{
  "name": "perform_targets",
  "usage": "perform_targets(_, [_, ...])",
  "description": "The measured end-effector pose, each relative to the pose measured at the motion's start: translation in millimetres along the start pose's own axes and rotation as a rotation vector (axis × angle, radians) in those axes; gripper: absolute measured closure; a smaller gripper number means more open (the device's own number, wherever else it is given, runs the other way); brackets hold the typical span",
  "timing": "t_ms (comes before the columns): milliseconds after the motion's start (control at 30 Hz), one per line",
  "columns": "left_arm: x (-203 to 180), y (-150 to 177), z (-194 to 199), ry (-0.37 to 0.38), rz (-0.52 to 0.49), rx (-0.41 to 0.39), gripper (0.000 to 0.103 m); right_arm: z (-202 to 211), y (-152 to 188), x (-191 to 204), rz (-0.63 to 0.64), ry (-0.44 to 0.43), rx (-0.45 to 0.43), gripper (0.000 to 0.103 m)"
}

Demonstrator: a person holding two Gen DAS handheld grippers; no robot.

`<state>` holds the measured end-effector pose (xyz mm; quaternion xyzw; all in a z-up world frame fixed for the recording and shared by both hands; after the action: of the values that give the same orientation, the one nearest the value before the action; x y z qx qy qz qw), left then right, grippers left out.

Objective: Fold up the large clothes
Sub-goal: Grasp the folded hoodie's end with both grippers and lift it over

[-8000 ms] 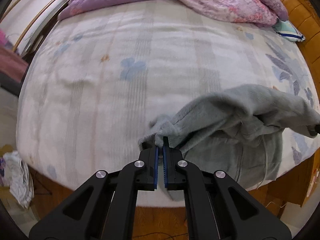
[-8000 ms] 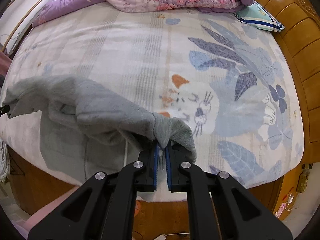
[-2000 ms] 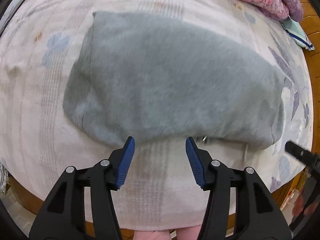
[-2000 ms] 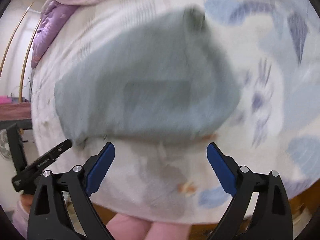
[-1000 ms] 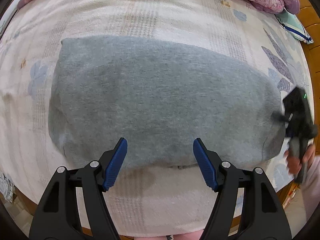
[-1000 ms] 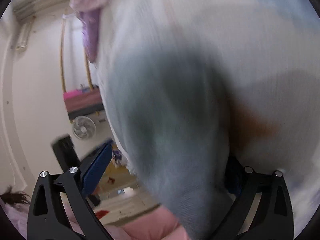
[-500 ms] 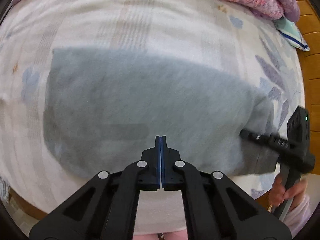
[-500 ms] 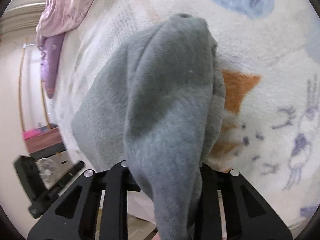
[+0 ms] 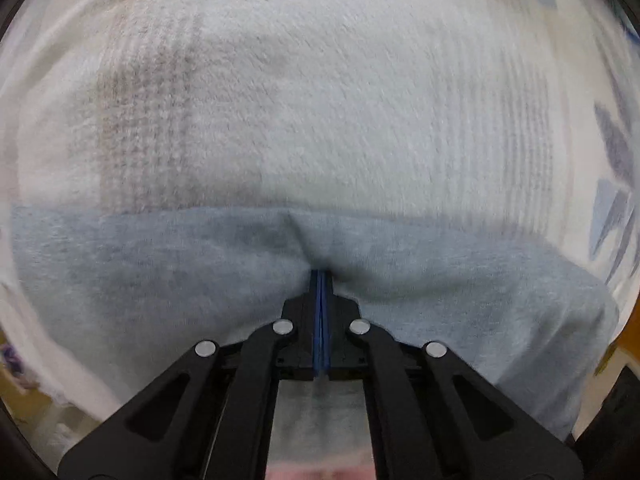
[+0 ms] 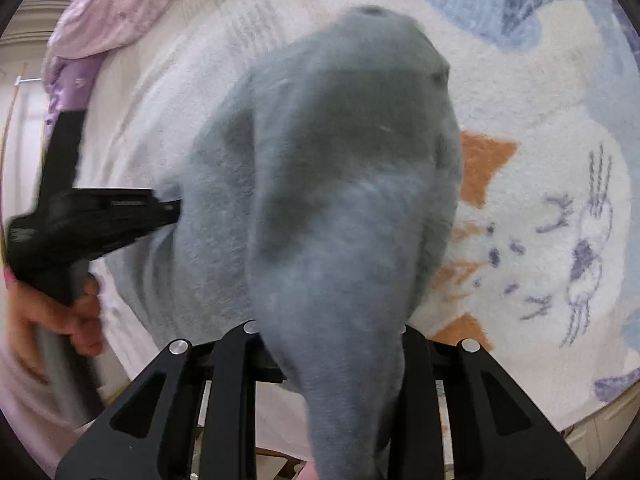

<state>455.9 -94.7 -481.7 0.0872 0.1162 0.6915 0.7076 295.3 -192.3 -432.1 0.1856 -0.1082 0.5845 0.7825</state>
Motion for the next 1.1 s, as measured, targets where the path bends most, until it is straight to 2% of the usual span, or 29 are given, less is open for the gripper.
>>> perform_targets(100, [5, 17, 16, 0.015, 0.039, 0.099, 0.103, 6, 0, 4, 0.002, 0.013, 0.036, 0.079])
perform_targets(167, [6, 18, 3, 0.021, 0.024, 0.09, 0.103, 8, 0, 10, 0.054, 0.016, 0.025, 0.078])
perform_targets(200, [10, 13, -13, 0.042, 0.049, 0.088, 0.102, 5, 1, 10, 0.069, 0.018, 0.025, 0.078])
perform_targets(267, [13, 3, -16, 0.072, 0.056, 0.135, 0.103, -6, -1, 6, 0.057, 0.012, 0.034, 0.077])
perform_targets(333, [26, 10, -6, 0.135, 0.097, 0.16, 0.103, -10, -3, 2, 0.034, 0.019, 0.043, 0.077])
perform_targets(367, [27, 19, 1, 0.116, 0.109, 0.157, 0.103, -8, -5, 1, 0.014, 0.016, 0.053, 0.077])
perform_targets(400, [21, 32, 6, 0.073, 0.068, 0.165, 0.103, -6, -6, 3, 0.003, 0.012, 0.062, 0.077])
perform_targets(467, [8, 43, -1, 0.013, -0.025, 0.105, 0.103, -2, -7, 6, 0.024, 0.015, 0.06, 0.077])
perform_targets(500, [9, 40, -10, 0.009, -0.015, 0.086, 0.102, -4, -8, 7, 0.033, 0.019, 0.059, 0.077])
perform_targets(533, [14, 29, -19, 0.024, 0.051, 0.084, 0.103, -9, -9, 6, 0.038, 0.013, 0.059, 0.076])
perform_targets(567, [14, 21, -21, 0.013, 0.073, 0.135, 0.103, -14, -9, 6, 0.043, 0.007, 0.057, 0.076])
perform_targets(600, [9, 17, -20, -0.014, 0.031, 0.178, 0.103, -19, -13, 8, 0.053, 0.012, 0.053, 0.075])
perform_targets(633, [7, 17, -16, -0.025, 0.013, 0.185, 0.103, -21, -14, 7, 0.057, 0.031, 0.061, 0.075])
perform_targets(733, [2, 46, 5, -0.062, -0.022, 0.135, 0.103, -10, -14, 10, 0.021, 0.026, 0.08, 0.075])
perform_targets(800, [3, 54, -5, -0.072, -0.07, 0.03, 0.102, -3, -13, 15, 0.065, 0.017, 0.07, 0.075])
perform_targets(833, [5, 48, -11, -0.06, -0.054, -0.01, 0.103, -5, -11, 14, 0.084, 0.019, 0.068, 0.075])
perform_targets(933, [14, 33, -8, -0.032, 0.043, 0.093, 0.103, -22, -11, 5, 0.074, 0.04, 0.096, 0.075])
perform_targets(1033, [12, 69, 8, -0.058, -0.007, 0.056, 0.103, -13, -12, 12, 0.092, 0.063, 0.095, 0.075])
perform_targets(1100, [17, 88, -12, -0.049, 0.005, 0.022, 0.103, -13, -14, 16, 0.119, 0.061, 0.086, 0.075])
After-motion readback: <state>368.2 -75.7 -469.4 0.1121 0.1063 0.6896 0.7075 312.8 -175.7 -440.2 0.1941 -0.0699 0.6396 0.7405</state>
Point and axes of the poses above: each gripper's, at about its wrist camera, not at the fingertips, and z roughly against the way its jaws point, x to its left, y to its underside, the point moved 2 cm from there along -z, roughly the way its jaws point, and after that the axes turned 2 degrees about z, right-handed, at the moved point
